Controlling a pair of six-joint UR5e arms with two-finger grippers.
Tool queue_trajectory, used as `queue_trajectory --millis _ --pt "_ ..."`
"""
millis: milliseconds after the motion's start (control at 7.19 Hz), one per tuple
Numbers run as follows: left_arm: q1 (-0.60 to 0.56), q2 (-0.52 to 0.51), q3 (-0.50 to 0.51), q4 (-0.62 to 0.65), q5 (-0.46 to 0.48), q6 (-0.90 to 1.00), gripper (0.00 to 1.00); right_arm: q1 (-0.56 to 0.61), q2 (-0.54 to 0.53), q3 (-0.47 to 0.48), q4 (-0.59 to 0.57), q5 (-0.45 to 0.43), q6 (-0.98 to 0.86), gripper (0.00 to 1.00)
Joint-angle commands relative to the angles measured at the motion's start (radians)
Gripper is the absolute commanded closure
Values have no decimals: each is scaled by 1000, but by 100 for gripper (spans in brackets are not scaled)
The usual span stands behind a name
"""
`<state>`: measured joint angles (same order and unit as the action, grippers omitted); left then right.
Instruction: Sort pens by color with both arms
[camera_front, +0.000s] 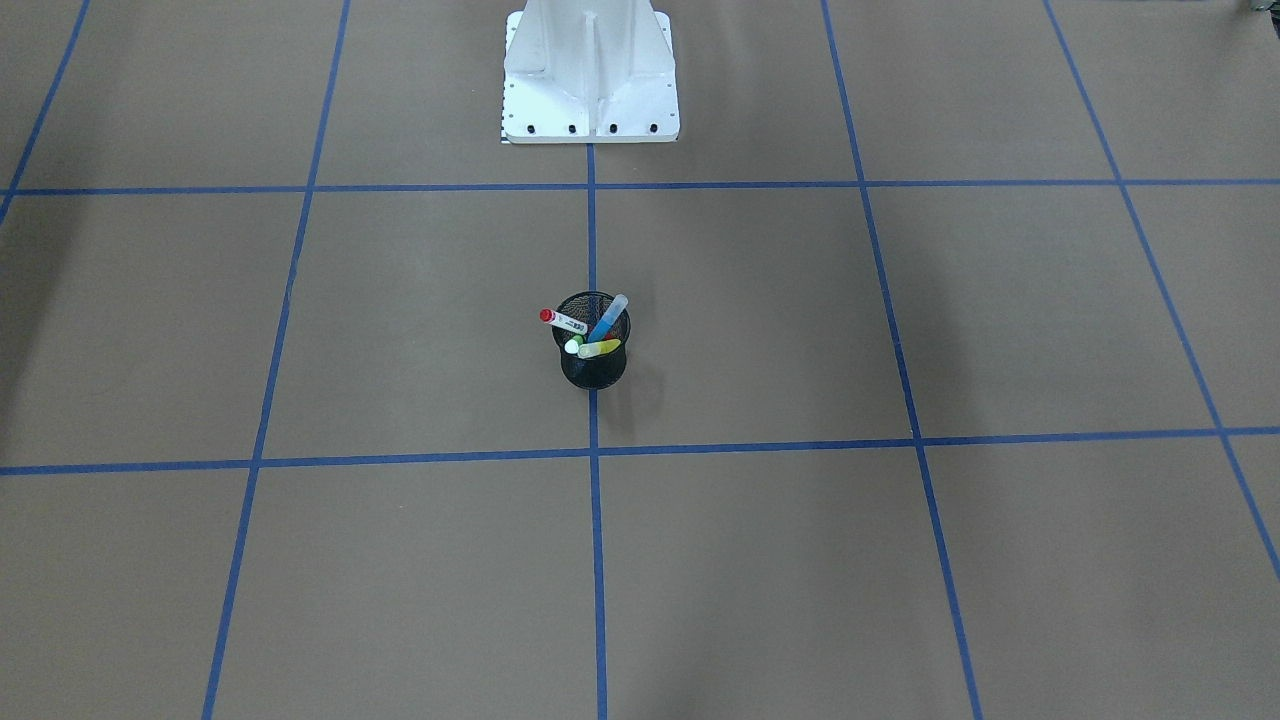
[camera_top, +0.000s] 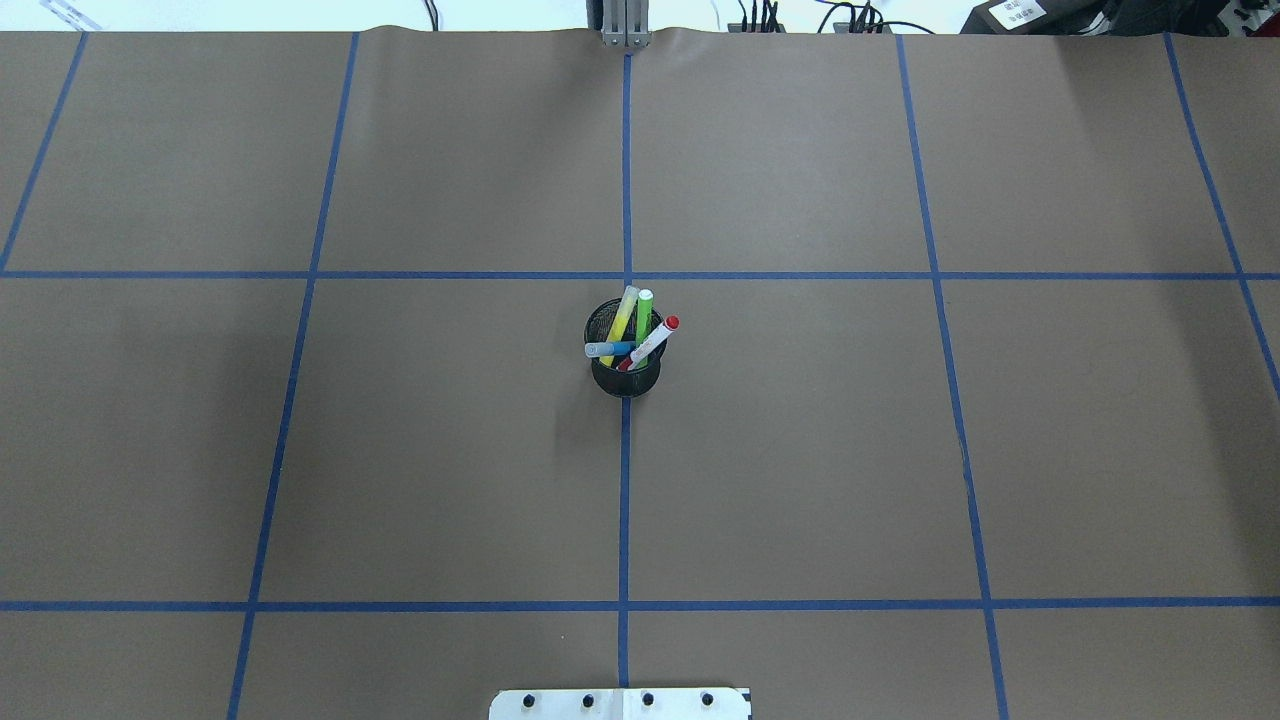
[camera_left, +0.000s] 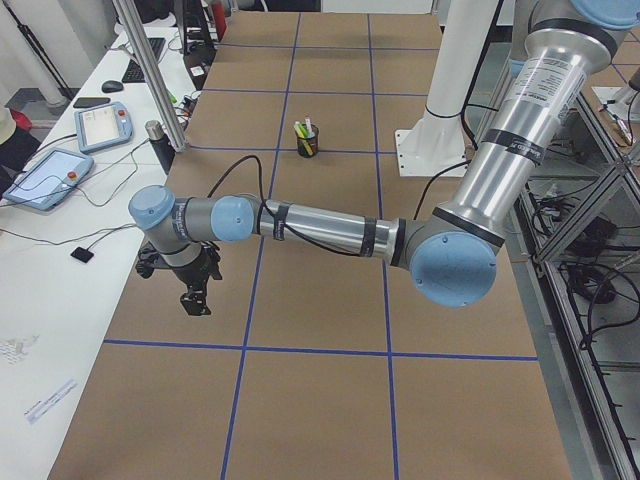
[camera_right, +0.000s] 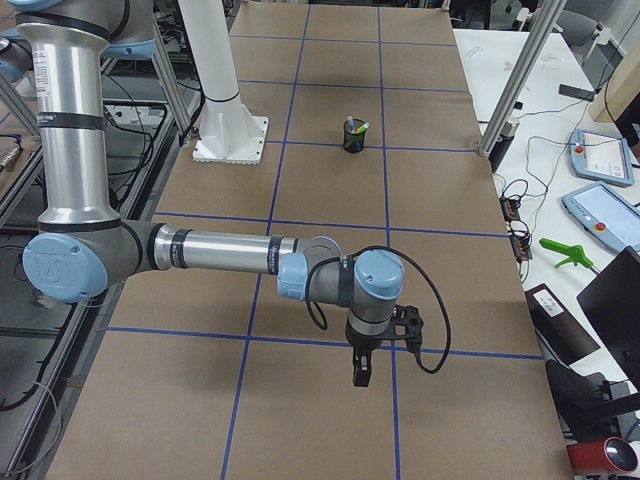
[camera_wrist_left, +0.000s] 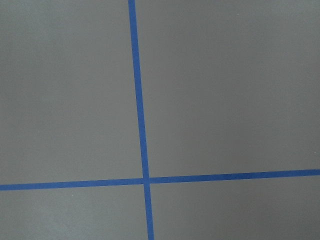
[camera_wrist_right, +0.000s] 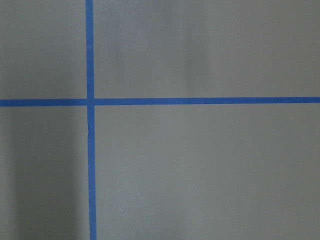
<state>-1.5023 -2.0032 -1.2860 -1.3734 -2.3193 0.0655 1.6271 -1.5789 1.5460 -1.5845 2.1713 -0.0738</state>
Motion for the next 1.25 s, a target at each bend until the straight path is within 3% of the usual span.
queue_trajectory --millis 0,278,556,695,834,1113 --pt "-4 -23 13 7 1 5 0 0 -56 -4 131 -7 8 0" --pt "-4 -29 -2 11 -6 8 0 26 -70 -50 133 181 31 0" --pt "2 -35 -18 13 -12 0 0 20 -11 1 133 160 154 1" --pt "2 -37 -18 11 -12 5 0 -60 37 53 124 151 316 1" --pt "2 -39 -19 11 -14 2 0 -138 104 69 124 110 476 1" --pt "1 -39 -30 11 -81 2 0 -261 241 75 118 113 782 1"
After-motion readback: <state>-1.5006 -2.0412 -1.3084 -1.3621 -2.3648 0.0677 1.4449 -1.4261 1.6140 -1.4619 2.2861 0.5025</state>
